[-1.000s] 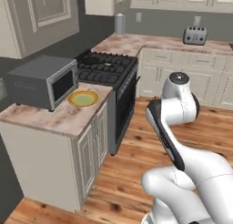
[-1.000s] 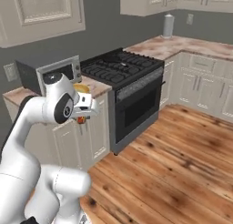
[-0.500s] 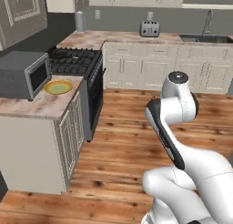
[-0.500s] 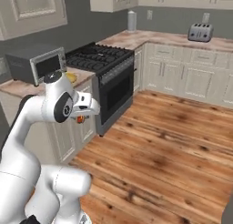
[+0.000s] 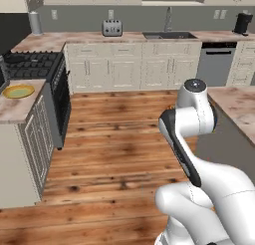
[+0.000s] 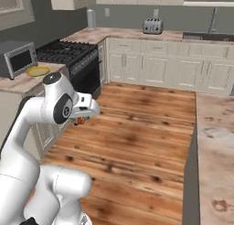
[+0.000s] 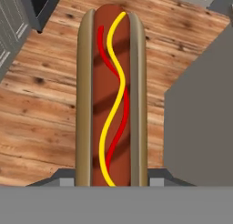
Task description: Place the cold items (lemon and broccoli) from the fridge in one tupperware on the dining counter. Place the warm items (kebab skewer and hot dog) in the stove area in another tupperware.
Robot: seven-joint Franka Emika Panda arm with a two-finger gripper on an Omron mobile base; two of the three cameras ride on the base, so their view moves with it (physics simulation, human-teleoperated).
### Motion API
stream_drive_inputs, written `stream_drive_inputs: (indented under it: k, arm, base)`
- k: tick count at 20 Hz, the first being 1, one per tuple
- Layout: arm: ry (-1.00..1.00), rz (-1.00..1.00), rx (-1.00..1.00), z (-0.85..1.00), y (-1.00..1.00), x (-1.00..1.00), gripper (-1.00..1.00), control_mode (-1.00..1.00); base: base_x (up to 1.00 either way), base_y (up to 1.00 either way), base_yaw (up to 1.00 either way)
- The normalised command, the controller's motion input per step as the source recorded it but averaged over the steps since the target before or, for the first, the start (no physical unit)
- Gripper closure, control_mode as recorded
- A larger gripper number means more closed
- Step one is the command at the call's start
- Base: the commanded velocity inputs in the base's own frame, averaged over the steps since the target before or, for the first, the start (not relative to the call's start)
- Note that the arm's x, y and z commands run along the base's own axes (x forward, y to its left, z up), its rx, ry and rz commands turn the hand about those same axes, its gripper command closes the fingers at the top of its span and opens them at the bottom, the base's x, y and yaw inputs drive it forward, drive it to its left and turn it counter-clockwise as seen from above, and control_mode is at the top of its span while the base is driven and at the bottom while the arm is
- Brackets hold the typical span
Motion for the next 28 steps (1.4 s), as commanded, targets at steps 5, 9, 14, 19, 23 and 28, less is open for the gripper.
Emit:
stream_drive_inputs:
  k: [5,9,14,19,23,28]
  arm:
    - [0.0,0.0,0.0,0.0,0.0,0.0,1.0,1.0]
    - [0.0,0.0,0.0,0.0,0.0,0.0,1.0,1.0]
    - [0.0,0.0,0.0,0.0,0.0,0.0,1.0,1.0]
    - [0.0,0.0,0.0,0.0,0.0,0.0,1.0,1.0]
    - [0.0,0.0,0.0,0.0,0.0,0.0,1.0,1.0]
    - [0.0,0.0,0.0,0.0,0.0,0.0,1.0,1.0]
  base:
    - [-0.35,-0.91,-0.21]
    - [-0.37,-1.0,-0.14]
    - [-0.95,-0.96,-0.11]
    - [-1.0,-0.91,-0.1]
    - [-1.0,-0.78,-0.05]
    - [-1.0,0.23,0.38]
